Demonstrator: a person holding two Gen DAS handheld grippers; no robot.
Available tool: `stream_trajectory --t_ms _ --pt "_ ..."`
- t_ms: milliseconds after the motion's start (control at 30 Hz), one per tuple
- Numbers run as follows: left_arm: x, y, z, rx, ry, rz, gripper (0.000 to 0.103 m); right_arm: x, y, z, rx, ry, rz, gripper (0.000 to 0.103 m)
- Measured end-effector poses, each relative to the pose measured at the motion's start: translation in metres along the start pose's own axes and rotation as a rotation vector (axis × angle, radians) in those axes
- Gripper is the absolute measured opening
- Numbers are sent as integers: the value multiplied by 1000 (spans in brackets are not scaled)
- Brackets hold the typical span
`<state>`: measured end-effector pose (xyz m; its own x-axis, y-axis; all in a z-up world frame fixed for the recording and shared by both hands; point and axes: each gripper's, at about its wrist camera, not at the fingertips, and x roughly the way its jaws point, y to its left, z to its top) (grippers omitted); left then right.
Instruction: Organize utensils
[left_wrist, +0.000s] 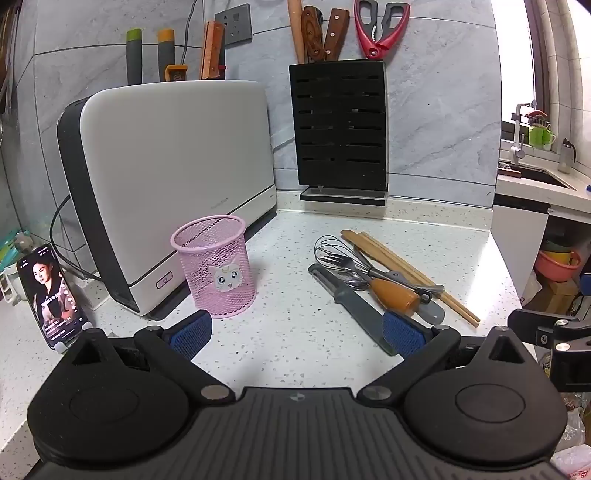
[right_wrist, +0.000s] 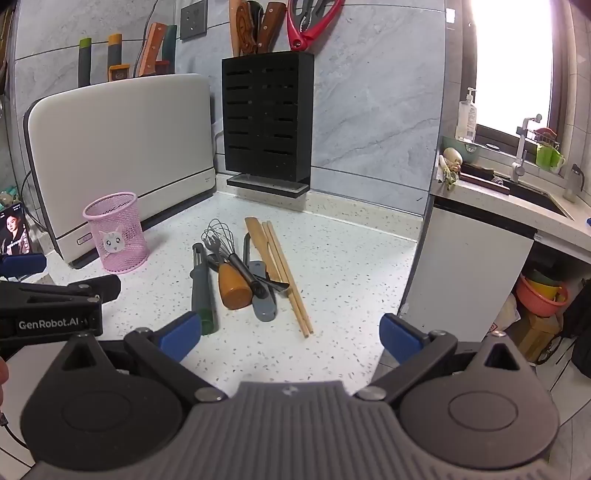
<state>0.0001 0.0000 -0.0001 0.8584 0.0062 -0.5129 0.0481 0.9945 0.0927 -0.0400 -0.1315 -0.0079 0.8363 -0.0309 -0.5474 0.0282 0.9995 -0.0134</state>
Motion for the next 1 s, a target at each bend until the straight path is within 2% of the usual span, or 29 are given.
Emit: stream_trajectory --t_ms 1000 --pt "-2 0 -1 -17 5 0 103 -2 0 -1 -6 4 -14 100"
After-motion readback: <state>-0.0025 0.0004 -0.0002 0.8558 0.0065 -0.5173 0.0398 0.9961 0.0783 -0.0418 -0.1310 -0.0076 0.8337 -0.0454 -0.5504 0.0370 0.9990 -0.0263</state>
